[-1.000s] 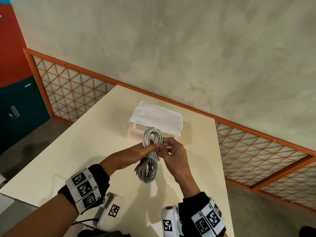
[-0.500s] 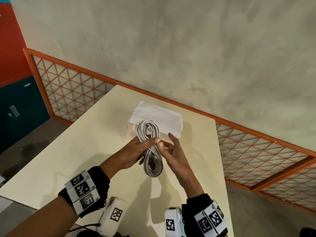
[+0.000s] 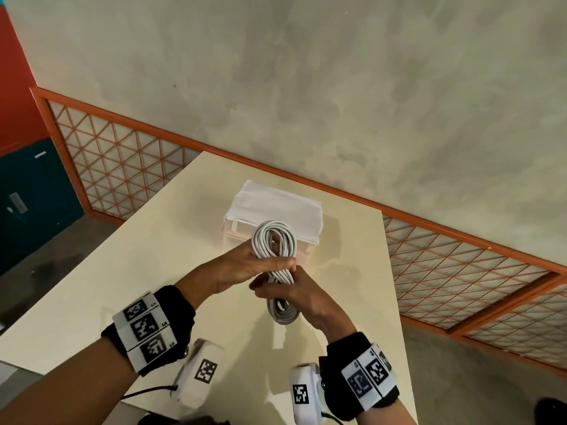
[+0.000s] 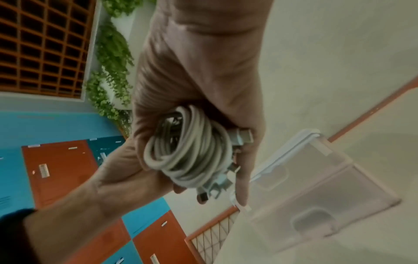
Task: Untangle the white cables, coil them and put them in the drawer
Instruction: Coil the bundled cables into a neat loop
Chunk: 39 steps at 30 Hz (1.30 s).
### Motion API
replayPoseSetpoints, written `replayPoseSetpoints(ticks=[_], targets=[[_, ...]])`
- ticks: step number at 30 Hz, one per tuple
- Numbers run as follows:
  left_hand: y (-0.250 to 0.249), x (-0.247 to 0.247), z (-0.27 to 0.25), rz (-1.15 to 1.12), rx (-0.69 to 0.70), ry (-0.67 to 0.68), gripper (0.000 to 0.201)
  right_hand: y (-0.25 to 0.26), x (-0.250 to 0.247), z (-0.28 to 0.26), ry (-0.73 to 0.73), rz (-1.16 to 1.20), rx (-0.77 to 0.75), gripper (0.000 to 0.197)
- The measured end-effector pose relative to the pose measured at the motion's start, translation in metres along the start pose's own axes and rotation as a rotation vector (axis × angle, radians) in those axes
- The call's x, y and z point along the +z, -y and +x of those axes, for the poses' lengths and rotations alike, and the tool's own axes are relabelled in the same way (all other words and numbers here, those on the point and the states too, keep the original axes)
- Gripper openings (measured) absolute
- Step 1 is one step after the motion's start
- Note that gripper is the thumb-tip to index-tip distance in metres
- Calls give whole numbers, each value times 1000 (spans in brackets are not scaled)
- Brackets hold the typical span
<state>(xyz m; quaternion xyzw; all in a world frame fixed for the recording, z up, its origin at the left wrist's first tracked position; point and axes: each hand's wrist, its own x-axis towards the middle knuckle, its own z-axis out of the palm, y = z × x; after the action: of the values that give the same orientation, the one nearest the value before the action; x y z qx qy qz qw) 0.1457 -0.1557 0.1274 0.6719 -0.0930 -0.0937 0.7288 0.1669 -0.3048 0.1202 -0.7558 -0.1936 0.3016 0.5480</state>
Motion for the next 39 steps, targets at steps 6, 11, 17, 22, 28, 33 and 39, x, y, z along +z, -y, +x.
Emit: replayPoseSetpoints(ticks=[6, 11, 17, 22, 28, 33, 39], targets=[[10, 4, 1, 1, 26, -19, 14, -8, 17, 4, -208, 9, 62, 24], [20, 7, 0, -170, 3, -74, 17, -14, 23, 9, -381, -89, 70, 19], [6, 1, 9, -585, 22, -163, 16, -12, 25, 2, -138, -100, 115, 18], [1, 12, 20, -692, -98, -450, 41, -16, 32, 6, -180, -218, 93, 18], [10, 12, 26, -714, -219, -667, 47, -26, 41, 5, -380, -652, 8, 28], [15, 5, 25, -731, -290, -488, 46, -30, 38, 8, -269, -495, 88, 21], [8, -6, 14, -777, -328, -287, 42, -24, 26, 7, -124, -405, 109, 17]])
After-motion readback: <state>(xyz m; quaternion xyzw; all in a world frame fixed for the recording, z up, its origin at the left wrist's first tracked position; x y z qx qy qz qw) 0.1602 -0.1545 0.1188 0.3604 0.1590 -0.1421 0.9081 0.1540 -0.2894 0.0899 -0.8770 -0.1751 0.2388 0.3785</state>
